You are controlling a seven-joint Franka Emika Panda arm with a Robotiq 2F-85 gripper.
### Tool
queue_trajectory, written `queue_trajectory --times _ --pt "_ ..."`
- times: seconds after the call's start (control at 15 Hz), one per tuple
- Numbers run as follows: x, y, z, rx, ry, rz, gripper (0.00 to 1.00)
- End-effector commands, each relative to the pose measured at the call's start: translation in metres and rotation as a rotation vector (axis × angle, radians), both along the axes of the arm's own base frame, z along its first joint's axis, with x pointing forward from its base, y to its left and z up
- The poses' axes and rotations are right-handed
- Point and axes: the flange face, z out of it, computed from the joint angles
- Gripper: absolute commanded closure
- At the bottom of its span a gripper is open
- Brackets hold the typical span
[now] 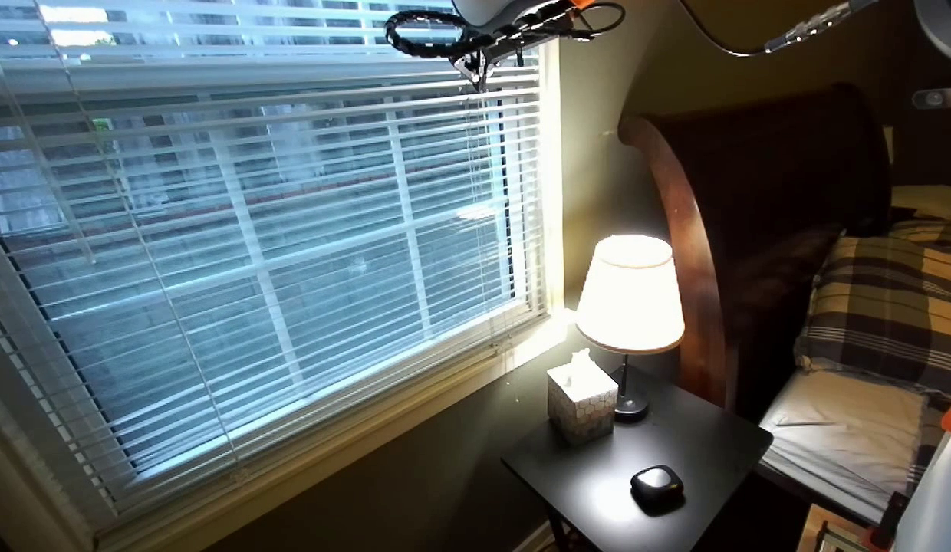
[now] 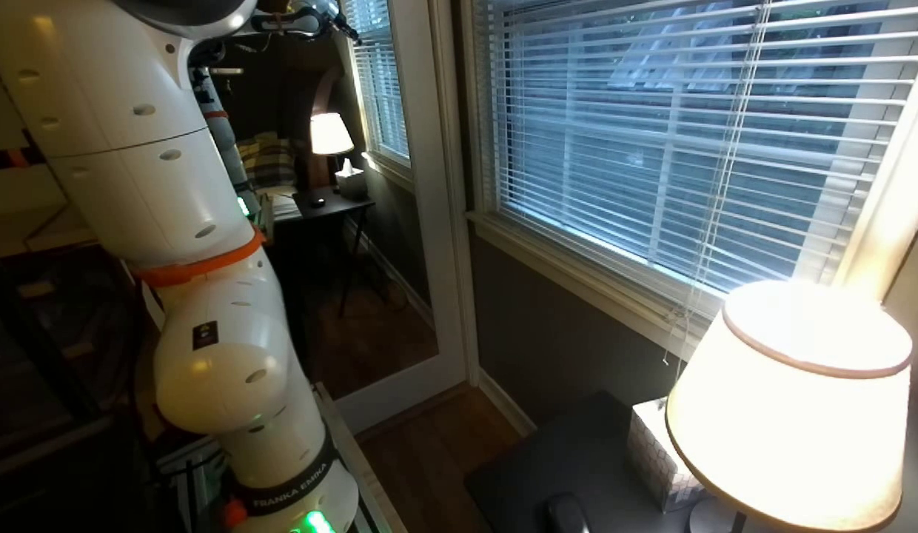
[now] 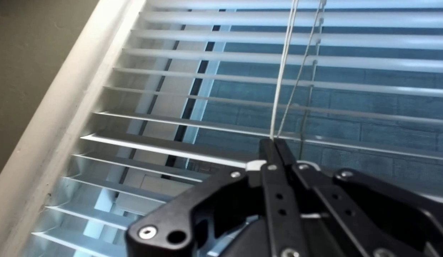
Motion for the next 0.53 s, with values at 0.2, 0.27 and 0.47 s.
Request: queue_trajectory --times 0.2,0.27,0.47 --pt "-0.0041 -0.0034 -0.0008 0.017 0.021 0.014 0.62" --pt "-0.0045 -0.005 0.0004 0.015 0.019 0.011 0.53" --pt "-0.0077 -0.0095 0.0038 0.024 0.035 0.012 0.31"
